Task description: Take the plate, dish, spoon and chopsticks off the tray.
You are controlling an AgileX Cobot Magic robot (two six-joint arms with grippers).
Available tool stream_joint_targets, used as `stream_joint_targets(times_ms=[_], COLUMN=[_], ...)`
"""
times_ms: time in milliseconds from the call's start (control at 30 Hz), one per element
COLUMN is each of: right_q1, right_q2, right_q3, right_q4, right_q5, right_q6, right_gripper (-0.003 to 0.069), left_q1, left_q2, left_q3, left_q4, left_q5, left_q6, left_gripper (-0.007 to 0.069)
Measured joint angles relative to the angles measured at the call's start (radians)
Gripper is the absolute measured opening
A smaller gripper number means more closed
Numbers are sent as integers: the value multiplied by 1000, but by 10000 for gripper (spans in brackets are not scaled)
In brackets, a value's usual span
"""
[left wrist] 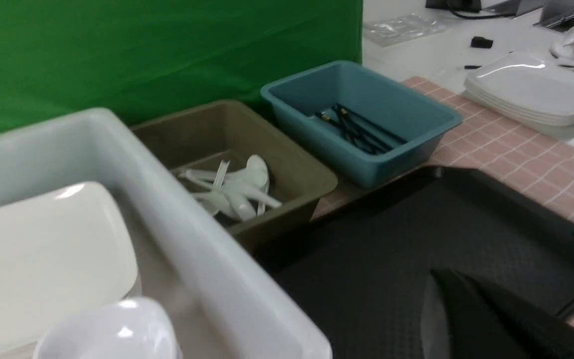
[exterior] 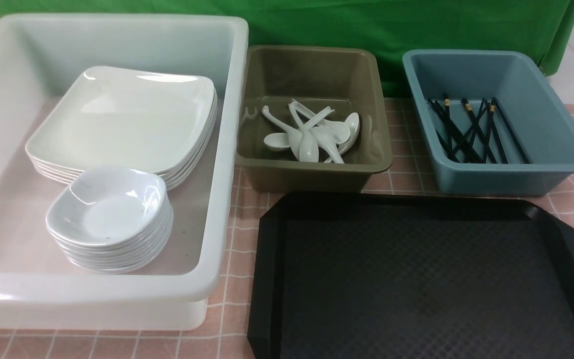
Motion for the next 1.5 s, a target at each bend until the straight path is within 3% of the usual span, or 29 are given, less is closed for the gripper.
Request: stream_joint_targets(times_ms=[167, 433, 1233, 1367, 1500], right_q1=[0, 0, 0, 0, 0], right_q2=[-204, -276, -276, -276, -276], right_q3=[223, 251, 252, 252, 252], right_q4=[-19, -27, -25, -24, -23], right_q5=[-133, -177, -170, -170, -170], right_q6=[101, 116, 116, 116, 116], right_gripper=[30, 34, 81, 90, 99], left_q1=[0, 0, 0, 4, 26], left_q2=[-224, -310, -310, -310, -309], left_q3=[265, 428, 462, 544, 693], left_q4=[20, -37, 56, 133, 314], left_q5=[-145, -408, -423, -577, -760], left_q6=[-89, -95, -49, -75, -209], left_gripper=[-10, -2, 0, 0, 1])
